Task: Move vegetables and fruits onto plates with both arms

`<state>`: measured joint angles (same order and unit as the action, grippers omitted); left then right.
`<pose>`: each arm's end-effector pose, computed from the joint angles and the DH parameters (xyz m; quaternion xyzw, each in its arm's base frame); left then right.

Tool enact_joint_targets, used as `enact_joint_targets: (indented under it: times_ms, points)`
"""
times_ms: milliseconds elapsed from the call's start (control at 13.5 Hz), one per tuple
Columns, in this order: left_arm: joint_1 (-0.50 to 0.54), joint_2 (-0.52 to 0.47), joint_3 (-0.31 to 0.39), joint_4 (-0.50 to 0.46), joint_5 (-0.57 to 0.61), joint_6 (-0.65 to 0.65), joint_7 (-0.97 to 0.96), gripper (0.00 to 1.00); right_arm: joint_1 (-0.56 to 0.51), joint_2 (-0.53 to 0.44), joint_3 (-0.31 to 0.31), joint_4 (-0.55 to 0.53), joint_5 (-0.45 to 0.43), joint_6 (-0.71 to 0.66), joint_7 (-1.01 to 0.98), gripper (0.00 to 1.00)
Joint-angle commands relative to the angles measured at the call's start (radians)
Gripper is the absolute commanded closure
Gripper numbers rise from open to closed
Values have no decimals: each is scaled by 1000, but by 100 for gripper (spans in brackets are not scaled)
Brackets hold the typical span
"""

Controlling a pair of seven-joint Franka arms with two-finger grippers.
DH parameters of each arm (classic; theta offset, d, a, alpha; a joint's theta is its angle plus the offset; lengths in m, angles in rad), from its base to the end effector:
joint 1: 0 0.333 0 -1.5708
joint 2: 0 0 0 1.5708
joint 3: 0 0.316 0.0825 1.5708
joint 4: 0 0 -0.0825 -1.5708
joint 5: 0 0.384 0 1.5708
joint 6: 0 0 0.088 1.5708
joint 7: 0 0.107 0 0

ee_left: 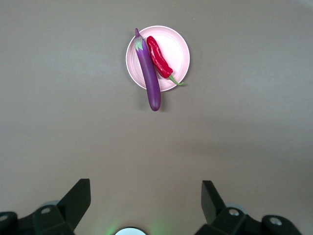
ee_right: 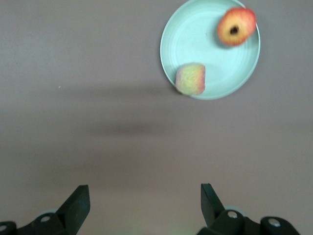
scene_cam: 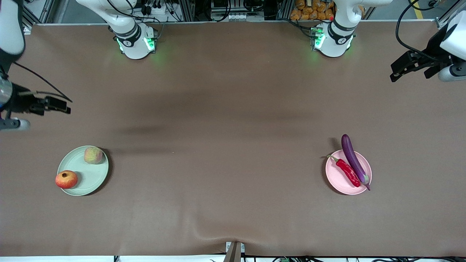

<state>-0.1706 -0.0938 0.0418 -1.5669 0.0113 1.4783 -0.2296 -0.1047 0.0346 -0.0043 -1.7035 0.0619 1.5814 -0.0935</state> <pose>0.5113 -0.0637 0.6683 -0.9987 -0.0508 -0.0032 0.0032 0.5534 -0.0539 0.5441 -0.9964 0.0105 0.0747 0.0385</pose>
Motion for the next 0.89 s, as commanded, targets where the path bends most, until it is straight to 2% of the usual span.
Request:
enact_joint_targets:
  times_ms: [0, 223, 817]
  points:
    - [-4, -15, 0, 7, -16, -18, -14, 0, 35, -90, 1, -38, -4, -53, 90, 0]
    - [-3, -15, 1, 7, -14, -18, -16, 0, 74, -137, 0, -16, -4, -115, 117, 0]
    - [-4, -23, -3, 15, -14, -62, -20, 0, 76, -125, -6, 114, -39, -190, 60, 0]
